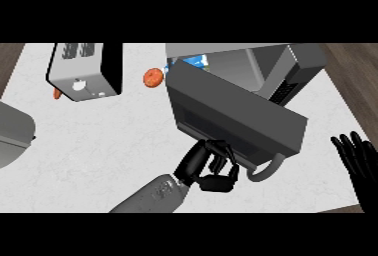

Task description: Pick up the milk, place it into the microwave and close the microwave

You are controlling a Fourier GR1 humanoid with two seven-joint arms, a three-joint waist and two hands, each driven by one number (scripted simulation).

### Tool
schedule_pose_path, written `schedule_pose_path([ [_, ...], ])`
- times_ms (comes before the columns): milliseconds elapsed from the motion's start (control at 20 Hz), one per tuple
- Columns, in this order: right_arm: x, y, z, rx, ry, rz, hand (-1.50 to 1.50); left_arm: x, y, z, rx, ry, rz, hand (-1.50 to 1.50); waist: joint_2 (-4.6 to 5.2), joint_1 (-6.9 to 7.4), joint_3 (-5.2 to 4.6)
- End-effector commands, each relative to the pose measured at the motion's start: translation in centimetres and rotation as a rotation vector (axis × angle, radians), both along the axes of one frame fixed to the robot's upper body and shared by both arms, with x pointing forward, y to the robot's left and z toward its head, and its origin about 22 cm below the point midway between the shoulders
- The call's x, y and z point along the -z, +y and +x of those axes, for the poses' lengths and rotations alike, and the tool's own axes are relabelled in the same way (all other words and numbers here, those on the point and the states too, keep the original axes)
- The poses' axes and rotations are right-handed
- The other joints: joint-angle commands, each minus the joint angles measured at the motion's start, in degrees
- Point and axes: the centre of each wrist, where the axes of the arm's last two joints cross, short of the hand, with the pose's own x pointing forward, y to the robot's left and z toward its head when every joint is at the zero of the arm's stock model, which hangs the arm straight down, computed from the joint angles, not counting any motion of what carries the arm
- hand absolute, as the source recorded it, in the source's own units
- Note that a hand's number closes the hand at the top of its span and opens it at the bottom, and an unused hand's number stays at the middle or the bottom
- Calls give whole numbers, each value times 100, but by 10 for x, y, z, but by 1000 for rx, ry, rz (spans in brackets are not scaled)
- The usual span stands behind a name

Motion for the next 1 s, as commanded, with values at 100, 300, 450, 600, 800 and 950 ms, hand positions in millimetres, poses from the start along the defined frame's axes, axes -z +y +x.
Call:
schedule_pose_path([
  [100,-24,3,6,-97,-17,-24,-150,-27,-17,13,-45,-35,-88,150,40,-267,-10],
  [300,-37,-2,13,-108,-26,-56,-150,-29,-17,17,-163,-48,-134,150,90,-306,-10],
  [450,-51,-7,15,-110,-58,-86,-150,-42,-17,29,-268,-45,-186,150,83,-374,-14],
  [600,-56,-10,19,-107,-71,-83,-150,-49,-20,37,-308,-33,-175,150,120,-501,-1],
  [800,-79,-17,27,-107,-132,-123,-150,-57,-21,52,-365,-39,-160,-150,167,-603,2],
  [950,-118,-35,32,1,-251,-293,-150,-59,-20,59,-421,-8,-141,-150,146,-769,-3],
])
